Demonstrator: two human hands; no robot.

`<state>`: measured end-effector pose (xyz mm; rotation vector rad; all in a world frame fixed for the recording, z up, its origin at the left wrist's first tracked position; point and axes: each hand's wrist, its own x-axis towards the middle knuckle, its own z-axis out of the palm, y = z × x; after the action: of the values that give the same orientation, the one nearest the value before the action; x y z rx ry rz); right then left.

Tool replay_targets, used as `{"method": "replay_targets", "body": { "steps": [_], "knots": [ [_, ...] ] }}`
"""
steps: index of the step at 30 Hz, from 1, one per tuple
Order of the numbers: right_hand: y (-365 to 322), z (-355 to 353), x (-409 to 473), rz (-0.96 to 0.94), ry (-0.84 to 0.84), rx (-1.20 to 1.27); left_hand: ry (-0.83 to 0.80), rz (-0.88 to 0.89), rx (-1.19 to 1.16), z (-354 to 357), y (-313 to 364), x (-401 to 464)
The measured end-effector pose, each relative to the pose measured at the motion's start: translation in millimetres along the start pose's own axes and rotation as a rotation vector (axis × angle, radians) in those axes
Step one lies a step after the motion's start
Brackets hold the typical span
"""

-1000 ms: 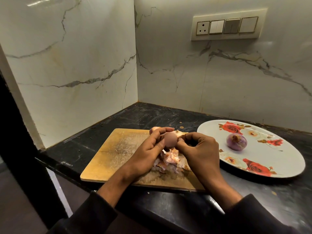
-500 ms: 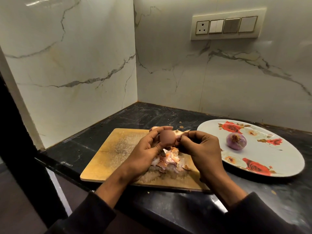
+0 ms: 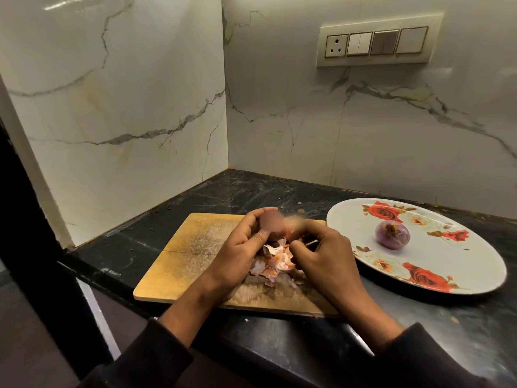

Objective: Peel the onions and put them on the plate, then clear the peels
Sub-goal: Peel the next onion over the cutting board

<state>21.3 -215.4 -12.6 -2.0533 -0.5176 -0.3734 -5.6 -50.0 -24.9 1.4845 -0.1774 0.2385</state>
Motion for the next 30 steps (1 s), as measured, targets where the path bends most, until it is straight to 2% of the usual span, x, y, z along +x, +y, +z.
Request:
{"method": "replay_targets", "body": {
  "steps": [6,13,24,30],
  "knots": [
    [-0.3,-1.0,-1.1,-0.087,0.124,0.117,0.001,0.014,0.049,0.2,1.1,-0.3],
    [-0.1,-1.5,-1.2,-0.127,0.128,0.160,-0.072,0.039,0.110,1.4,2.1,-0.5],
    [-6.3,1.0,-4.0,-0.252,0.208,-0.159,-0.091,0.117,0.289,2.7,2.1,-1.9],
    [-5.4,1.7,-4.4,-0.241,0.226,-0.140,-0.114,0.114,0.286,1.7,2.2,-1.7]
  ]
}}
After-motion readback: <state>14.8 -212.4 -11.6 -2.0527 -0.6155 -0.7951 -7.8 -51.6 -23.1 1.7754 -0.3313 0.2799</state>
